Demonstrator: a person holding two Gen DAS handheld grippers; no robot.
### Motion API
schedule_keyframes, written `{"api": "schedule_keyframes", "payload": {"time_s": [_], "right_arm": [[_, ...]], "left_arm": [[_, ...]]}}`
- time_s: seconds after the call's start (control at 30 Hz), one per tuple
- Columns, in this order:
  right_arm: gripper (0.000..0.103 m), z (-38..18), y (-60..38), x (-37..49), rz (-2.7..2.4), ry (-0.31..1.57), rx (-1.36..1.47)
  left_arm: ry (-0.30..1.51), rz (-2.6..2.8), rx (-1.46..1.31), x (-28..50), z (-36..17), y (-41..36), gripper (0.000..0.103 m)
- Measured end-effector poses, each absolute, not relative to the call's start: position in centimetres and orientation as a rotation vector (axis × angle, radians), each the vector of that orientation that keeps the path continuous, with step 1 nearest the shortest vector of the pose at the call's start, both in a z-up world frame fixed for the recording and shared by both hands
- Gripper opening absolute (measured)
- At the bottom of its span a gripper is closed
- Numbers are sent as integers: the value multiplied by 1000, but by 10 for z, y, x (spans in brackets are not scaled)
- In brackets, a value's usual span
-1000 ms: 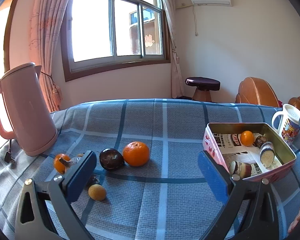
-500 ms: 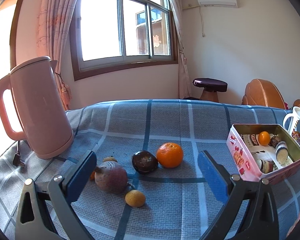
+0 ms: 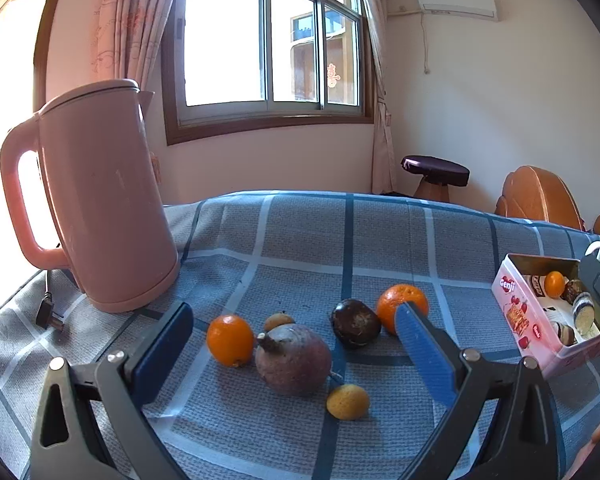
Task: Organize fruits
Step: 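Move both tools toward the remaining fruits beside the pink kettle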
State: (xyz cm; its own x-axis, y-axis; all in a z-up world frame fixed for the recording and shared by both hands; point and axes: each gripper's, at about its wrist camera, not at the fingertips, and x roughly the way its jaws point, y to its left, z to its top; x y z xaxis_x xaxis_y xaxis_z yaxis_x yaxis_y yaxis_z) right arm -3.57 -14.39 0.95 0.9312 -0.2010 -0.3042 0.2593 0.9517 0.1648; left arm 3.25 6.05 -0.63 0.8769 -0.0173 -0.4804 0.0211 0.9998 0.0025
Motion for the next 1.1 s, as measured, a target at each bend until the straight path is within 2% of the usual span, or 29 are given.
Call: {"api": "schedule_keyframes", "payload": {"time_s": [0.4,0.67,0.7,0.77,0.87,1.1], "right_arm": [[84,5,-91,-10,-114,348,154],[84,-12,-53,21,32,537,131],[82,-15,-47,24,56,565,122],[65,-22,-36,29,109,628,95],[54,-33,-19,36,183,722,55],[52,-51,1,47,212,853,-29]], "left_arm": [[551,61,22,58,-13,115,103],[596,235,28,76,-17,165,103],[600,246,23,78,-17,170,103],[608,255,9,79,-17,176,103],[615,234,-13,78,-16,180,103],[591,108,7,70,-9,167,103]]}}
